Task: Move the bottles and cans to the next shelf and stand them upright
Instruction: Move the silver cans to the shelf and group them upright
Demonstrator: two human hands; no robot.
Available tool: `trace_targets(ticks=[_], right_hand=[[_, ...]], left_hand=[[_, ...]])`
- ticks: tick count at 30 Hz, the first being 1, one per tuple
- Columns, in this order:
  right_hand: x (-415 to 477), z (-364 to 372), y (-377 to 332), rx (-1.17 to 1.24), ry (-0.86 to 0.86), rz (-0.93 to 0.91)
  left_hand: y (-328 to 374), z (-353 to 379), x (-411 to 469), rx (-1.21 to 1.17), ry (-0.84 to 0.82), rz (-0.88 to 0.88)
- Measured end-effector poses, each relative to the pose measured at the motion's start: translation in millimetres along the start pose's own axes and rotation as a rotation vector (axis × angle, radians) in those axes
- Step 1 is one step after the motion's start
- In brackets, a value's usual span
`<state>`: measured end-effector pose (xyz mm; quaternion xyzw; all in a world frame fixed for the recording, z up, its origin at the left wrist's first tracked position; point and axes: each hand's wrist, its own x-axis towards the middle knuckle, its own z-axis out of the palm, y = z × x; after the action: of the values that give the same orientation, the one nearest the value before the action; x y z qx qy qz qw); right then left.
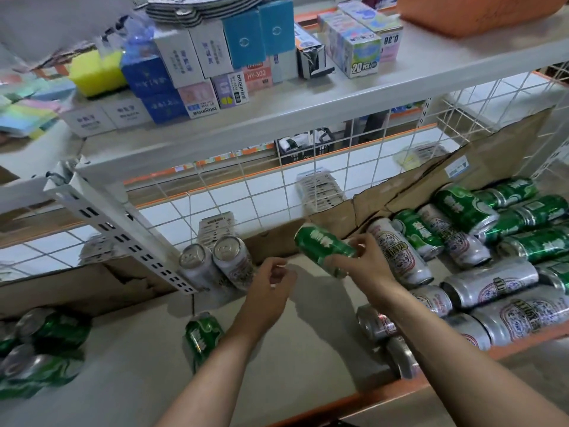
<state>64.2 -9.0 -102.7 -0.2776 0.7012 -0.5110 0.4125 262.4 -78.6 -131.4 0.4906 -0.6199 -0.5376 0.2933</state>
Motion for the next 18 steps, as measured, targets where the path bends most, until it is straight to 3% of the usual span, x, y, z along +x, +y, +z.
trace_targets(ticks=[4, 7, 11, 18], right_hand=[[2, -4, -2, -0.216, -0.258, 0.11], [3, 0, 15, -0.248, -0.23, 0.088], [0, 16, 31, -0.031, -0.186, -0.01], [10, 50, 54, -0.272, -0.168, -0.142]], left_hand=[[7, 6, 2, -0.038, -0.006, -0.034], [11, 6, 0, -0.037, -0.024, -0.03], [10, -1, -8, -0.009, -0.065, -0.024], [-4, -31, -27, 0.172, -0.052, 0.001]])
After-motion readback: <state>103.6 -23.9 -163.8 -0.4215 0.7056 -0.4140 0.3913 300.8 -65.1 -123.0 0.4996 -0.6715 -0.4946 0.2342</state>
